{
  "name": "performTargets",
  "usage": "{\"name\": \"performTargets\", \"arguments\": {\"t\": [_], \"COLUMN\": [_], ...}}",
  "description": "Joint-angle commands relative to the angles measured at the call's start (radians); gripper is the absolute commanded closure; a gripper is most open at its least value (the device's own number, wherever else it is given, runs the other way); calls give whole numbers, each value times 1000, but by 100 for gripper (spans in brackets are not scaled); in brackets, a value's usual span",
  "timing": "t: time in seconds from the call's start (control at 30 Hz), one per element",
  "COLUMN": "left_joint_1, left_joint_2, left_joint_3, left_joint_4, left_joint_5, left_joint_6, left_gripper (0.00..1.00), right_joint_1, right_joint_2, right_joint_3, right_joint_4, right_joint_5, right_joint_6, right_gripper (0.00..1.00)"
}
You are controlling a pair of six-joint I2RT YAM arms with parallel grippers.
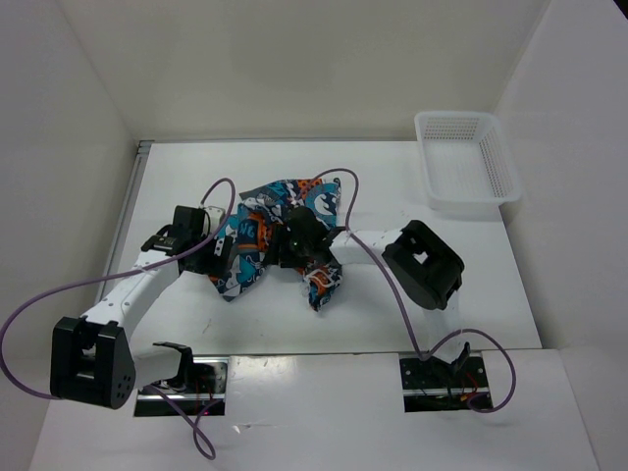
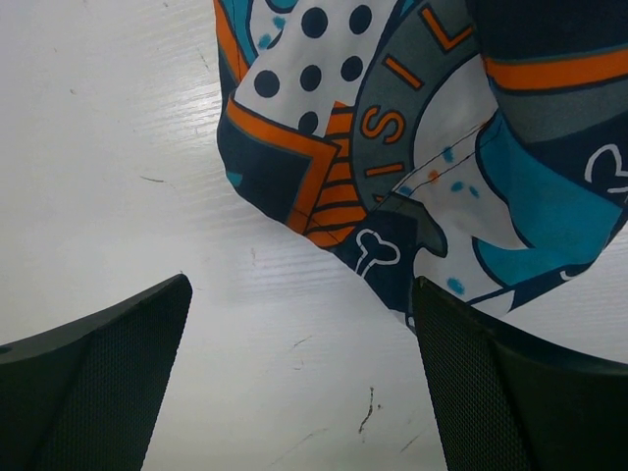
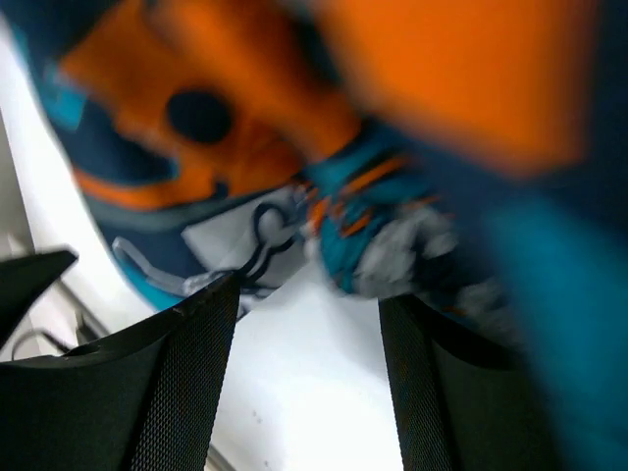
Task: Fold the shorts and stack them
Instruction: Flatten the shorts out
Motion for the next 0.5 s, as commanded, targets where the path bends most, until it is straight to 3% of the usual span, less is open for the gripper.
{"name": "performTargets", "arguments": {"t": [0.0, 0.33, 0.4, 0.47], "left_joint_1": [-3, -3, -3, -3], "left_joint_2": [-20, -10, -10, -10], "left_joint_3": [-10, -10, -10, -10], "left_joint_4": [12, 13, 13, 3], "left_joint_5": [2, -7, -7, -7], "left_joint_6": [3, 3, 3, 3], "left_gripper": [0, 0, 0, 0], "right_joint_1": [-41, -41, -51, -51], "right_joint_2": [-16, 27, 27, -24], "right_joint_3": [49, 137, 147, 129], "right_joint_4": [32, 52, 32, 32], "right_joint_5": [77, 143, 213, 277], "right_joint_6": [43, 29, 49, 72], "right_gripper": [36, 37, 43, 43]}}
